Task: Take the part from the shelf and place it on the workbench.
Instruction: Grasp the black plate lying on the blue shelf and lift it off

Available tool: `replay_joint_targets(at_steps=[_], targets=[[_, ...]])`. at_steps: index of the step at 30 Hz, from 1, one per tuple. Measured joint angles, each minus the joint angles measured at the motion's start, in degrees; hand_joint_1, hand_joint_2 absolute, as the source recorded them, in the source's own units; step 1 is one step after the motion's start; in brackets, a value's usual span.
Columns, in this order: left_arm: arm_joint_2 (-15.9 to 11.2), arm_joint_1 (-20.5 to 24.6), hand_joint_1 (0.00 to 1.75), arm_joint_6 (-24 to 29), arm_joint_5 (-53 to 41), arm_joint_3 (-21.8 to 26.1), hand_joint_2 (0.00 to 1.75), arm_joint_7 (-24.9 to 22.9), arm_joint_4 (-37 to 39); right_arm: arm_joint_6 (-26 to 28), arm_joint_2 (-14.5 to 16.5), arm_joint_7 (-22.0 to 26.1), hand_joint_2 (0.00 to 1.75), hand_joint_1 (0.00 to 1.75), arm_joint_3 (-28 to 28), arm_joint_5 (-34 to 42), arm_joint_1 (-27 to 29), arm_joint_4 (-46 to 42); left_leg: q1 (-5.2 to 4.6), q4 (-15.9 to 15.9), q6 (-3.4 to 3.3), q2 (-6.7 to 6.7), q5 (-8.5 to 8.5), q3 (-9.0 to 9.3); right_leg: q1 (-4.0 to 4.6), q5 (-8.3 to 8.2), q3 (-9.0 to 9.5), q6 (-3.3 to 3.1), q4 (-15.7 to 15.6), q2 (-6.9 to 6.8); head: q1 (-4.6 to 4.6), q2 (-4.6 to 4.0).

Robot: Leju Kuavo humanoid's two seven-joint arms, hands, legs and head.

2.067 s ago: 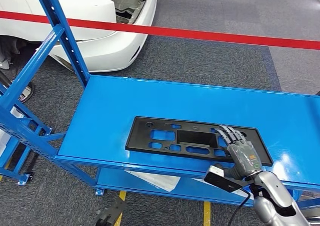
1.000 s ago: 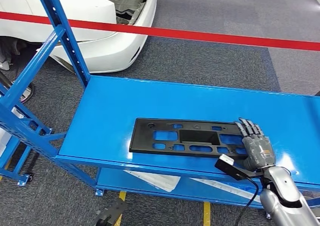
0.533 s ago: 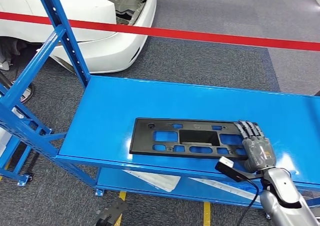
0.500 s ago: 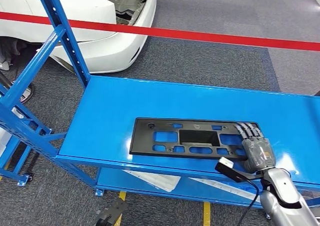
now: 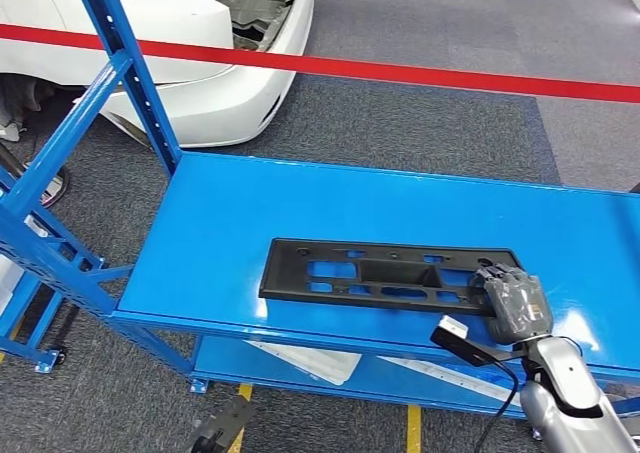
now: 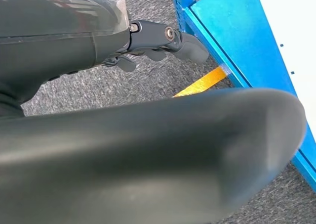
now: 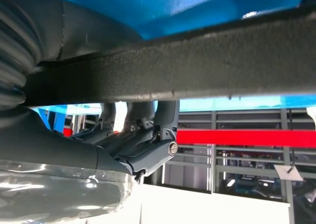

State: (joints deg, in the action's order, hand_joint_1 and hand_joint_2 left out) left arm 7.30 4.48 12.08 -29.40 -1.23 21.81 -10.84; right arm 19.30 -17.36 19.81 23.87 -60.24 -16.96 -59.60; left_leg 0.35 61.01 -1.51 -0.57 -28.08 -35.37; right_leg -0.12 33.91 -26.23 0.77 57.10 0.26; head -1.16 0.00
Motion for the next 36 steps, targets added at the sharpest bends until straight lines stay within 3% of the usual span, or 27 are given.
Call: replay_joint_targets(at_steps=[11,27,32,36], targets=[[0.02,-0.09,0.0,0.01,0.08,0.94,0.0,0.1,0.0,5.81,0.79,-3.05,1.75,1.75,-2.99,-2.29,5.74,-6.74,-0.04,0.0,0.0,-0.01,-0.01,-0.08,-0.01,0.0,-0.06,0.0,0.0,-0.01,0.0,0.0],[0.19,-1.26,0.0,1.96,2.12,3.85,0.0,1.54,0.0,12.51,0.92,-11.85,1.75,1.75,-8.8,-14.53,20.63,-32.02,-0.03,-0.05,0.0,-0.03,-0.01,-0.3,0.0,0.02,-0.3,-0.01,0.0,-0.06,0.0,0.0],[0.25,-2.2,0.0,2.45,3.84,5.48,0.0,3.39,0.0,18.94,2.53,-15.74,1.75,1.75,-9.95,-19.6,27.89,-41.99,-0.03,-0.06,0.04,-0.02,-0.05,-0.35,0.0,0.06,-0.35,0.0,-0.01,-0.07,0.0,0.0],[0.34,-2.54,0.0,1.59,4.62,6.73,0.0,4.77,0.0,20.21,3.92,-16.86,1.75,1.75,-9.89,-22.69,32.01,-47.8,-0.02,-0.08,0.07,-0.01,-0.07,-0.34,0.0,0.1,-0.35,-0.03,-0.01,-0.06,0.0,0.0]])
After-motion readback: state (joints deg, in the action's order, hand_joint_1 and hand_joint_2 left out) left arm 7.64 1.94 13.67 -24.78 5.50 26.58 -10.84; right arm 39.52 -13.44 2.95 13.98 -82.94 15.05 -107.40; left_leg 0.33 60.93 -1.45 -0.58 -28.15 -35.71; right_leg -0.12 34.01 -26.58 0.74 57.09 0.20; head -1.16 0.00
